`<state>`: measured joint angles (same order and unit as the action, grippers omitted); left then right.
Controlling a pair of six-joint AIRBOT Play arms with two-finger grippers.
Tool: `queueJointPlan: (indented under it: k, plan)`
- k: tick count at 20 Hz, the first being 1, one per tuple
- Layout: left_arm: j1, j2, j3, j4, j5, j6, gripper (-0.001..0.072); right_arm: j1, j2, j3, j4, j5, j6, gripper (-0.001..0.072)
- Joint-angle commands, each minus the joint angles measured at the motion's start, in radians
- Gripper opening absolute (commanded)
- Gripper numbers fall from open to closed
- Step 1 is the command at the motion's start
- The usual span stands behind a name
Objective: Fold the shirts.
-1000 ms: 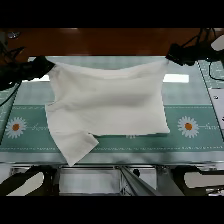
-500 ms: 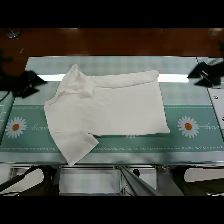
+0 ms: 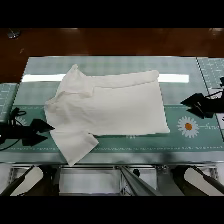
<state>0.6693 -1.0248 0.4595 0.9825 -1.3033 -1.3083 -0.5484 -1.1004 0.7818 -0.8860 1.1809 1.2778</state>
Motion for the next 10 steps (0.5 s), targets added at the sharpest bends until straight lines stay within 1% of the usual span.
queueJointPlan:
  k: [1,2,4,5,6,7,8,9,10]
  plan:
    - [0.022,0.012,-0.095,-0.093,0.074,0.044,0.0698,-0.004,0.081,-0.096,0.069,-0.036,-0.042,0.0622]
    - [0.022,0.012,-0.105,-0.121,0.101,0.050,0.0698,-0.004,0.081,-0.096,0.067,-0.037,-0.042,0.0621]
    - [0.022,0.012,-0.123,-0.179,0.130,0.114,0.0696,-0.005,0.081,-0.097,0.062,-0.029,-0.041,0.0621]
    - [0.022,0.012,-0.122,-0.186,0.132,0.131,0.0667,-0.005,0.081,-0.097,0.051,-0.024,-0.041,0.0621]
    - [0.022,0.012,-0.122,-0.186,0.133,0.139,0.0536,-0.005,0.081,-0.097,0.031,-0.024,-0.037,0.0622]
    - [0.022,0.012,-0.122,-0.187,0.132,0.145,0.0320,-0.005,0.081,-0.097,-0.006,-0.025,-0.026,0.0621]
    - [0.022,0.012,-0.122,-0.192,0.124,0.168,0.0035,-0.005,0.081,-0.097,-0.051,-0.025,-0.010,0.0622]
    - [0.022,0.012,-0.122,-0.202,0.117,0.196,0.0030,-0.005,0.081,-0.097,-0.118,-0.023,0.023,0.0622]
    - [0.022,0.012,-0.122,-0.206,0.113,0.201,0.0030,-0.005,0.081,-0.103,-0.180,-0.011,0.058,0.0621]
